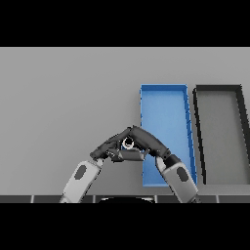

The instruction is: Pick up the blue pipe and place it into the blue bin.

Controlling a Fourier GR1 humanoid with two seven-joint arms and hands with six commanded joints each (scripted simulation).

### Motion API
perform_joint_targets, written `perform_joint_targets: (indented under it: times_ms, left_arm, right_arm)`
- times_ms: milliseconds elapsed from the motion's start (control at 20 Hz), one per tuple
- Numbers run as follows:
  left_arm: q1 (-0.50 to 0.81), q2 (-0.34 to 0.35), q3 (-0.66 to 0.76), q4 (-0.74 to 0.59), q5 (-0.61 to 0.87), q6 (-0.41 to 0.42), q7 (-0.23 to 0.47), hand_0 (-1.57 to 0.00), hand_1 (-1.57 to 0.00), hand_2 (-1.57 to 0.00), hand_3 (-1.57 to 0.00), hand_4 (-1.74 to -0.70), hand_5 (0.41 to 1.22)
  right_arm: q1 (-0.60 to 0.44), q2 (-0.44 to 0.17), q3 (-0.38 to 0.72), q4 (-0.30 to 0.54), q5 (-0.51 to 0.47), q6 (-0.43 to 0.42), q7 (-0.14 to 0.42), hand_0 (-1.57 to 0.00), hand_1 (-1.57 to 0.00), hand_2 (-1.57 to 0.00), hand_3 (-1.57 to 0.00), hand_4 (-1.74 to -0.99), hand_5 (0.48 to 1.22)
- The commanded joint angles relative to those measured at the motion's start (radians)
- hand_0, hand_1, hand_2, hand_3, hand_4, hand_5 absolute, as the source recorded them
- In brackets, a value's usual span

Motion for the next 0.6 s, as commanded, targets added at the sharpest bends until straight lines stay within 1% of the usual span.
perform_joint_targets:
  times_ms: [0,50,100,150,200,250,300,350,400,450,500,550]
  left_arm:
    - [-0.001,-0.008,-0.004,0.010,-0.006,0.000,-0.010,-1.57,-1.57,-1.55,-1.37,-1.72,1.221]
    - [-0.008,-0.016,0.000,0.011,-0.012,0.004,-0.006,-1.57,-1.57,-1.54,-1.41,-1.72,1.221]
    - [-0.011,-0.021,0.003,0.012,-0.011,0.006,-0.012,-1.57,-1.57,-1.55,-1.40,-1.73,1.221]
    - [-0.011,-0.018,0.007,0.003,-0.010,0.005,-0.009,-1.57,-1.57,-1.55,-1.42,-1.73,1.221]
    - [0.003,-0.015,-0.002,-0.007,-0.015,0.004,-0.007,-1.57,-1.57,-1.55,-1.43,-1.73,1.221]
    - [-0.002,-0.018,0.003,-0.003,-0.017,0.007,-0.005,-1.57,-1.57,-1.56,-1.44,-1.73,1.221]
    - [-0.009,-0.017,0.007,-0.005,-0.016,0.000,0.007,-1.57,-1.57,-1.56,-1.43,-1.73,1.221]
    - [-0.009,-0.022,0.007,-0.002,-0.018,0.005,-0.001,-1.57,-1.57,-1.56,-1.42,-1.73,1.221]
    - [-0.007,-0.020,0.012,-0.001,-0.019,0.005,-0.010,-1.57,-1.57,-1.56,-1.43,-1.73,1.221]
    - [-0.011,-0.020,0.010,0.000,-0.032,0.008,-0.026,-1.57,-1.57,-1.57,-1.26,-1.73,1.221]
    - [0.001,-0.016,0.007,-0.008,-0.040,0.012,-0.035,-1.45,-1.37,-1.34,-1.05,-1.63,1.221]
    - [0.004,-0.013,0.001,-0.010,-0.060,0.006,-0.026,-1.18,-1.09,-1.07,-0.84,-1.51,1.221]
  right_arm:
    - [0.002,-0.002,0.011,-0.005,0.026,0.002,-0.009,-1.41,-1.42,-1.42,-1.35,-1.474,0.996]
    - [0.003,-0.001,0.014,-0.006,0.035,0.006,-0.020,-1.44,-1.45,-1.45,-1.39,-1.477,1.041]
    - [-0.005,0.004,0.016,-0.011,0.043,0.011,-0.008,-1.47,-1.47,-1.47,-1.43,-1.481,1.077]
    - [-0.010,0.014,0.016,-0.006,0.045,0.014,-0.012,-1.49,-1.49,-1.49,-1.46,-1.485,1.106]
    - [0.013,0.028,0.011,-0.009,0.021,0.016,-0.014,-1.51,-1.51,-1.51,-1.48,-1.488,1.129]
    - [0.022,0.052,0.015,-0.003,0.021,0.007,-0.013,-1.52,-1.52,-1.52,-1.50,-1.490,1.147]
    - [0.037,0.061,0.015,-0.006,0.018,0.003,-0.026,-1.53,-1.53,-1.53,-1.51,-1.492,1.162]
    - [0.036,0.078,0.018,-0.007,0.022,-0.004,-0.007,-1.54,-1.54,-1.54,-1.52,-1.493,1.174]
    - [0.050,0.086,0.020,-0.012,0.022,-0.004,-0.011,-1.54,-1.55,-1.55,-1.53,-1.494,1.183]
    - [0.058,0.090,0.020,-0.021,0.026,-0.004,-0.011,-1.55,-1.55,-1.55,-1.54,-1.495,1.191]
    - [0.046,0.092,0.008,-0.022,0.030,-0.006,0.001,-1.55,-1.55,-1.55,-1.55,-1.496,1.197]
    - [0.053,0.097,0.011,-0.023,0.045,-0.009,0.001,-1.56,-1.56,-1.56,-1.55,-1.496,1.202]
